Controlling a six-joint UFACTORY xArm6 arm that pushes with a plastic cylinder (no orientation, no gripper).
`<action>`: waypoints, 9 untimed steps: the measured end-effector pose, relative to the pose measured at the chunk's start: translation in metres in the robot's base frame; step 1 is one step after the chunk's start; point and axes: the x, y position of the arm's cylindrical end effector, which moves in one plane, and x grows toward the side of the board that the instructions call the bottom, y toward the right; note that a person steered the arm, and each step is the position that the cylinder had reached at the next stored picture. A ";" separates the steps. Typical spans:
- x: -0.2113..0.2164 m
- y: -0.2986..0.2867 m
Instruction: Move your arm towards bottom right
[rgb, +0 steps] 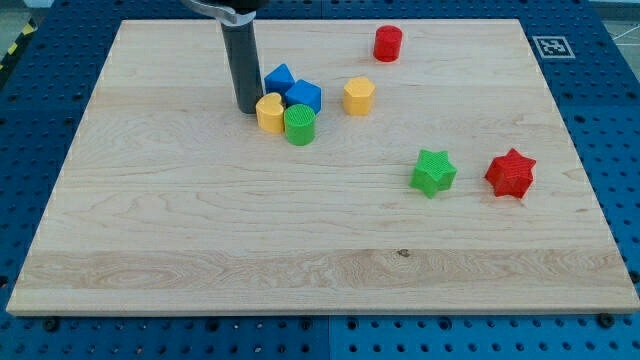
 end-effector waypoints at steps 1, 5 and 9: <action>0.000 -0.001; 0.166 0.010; 0.172 0.270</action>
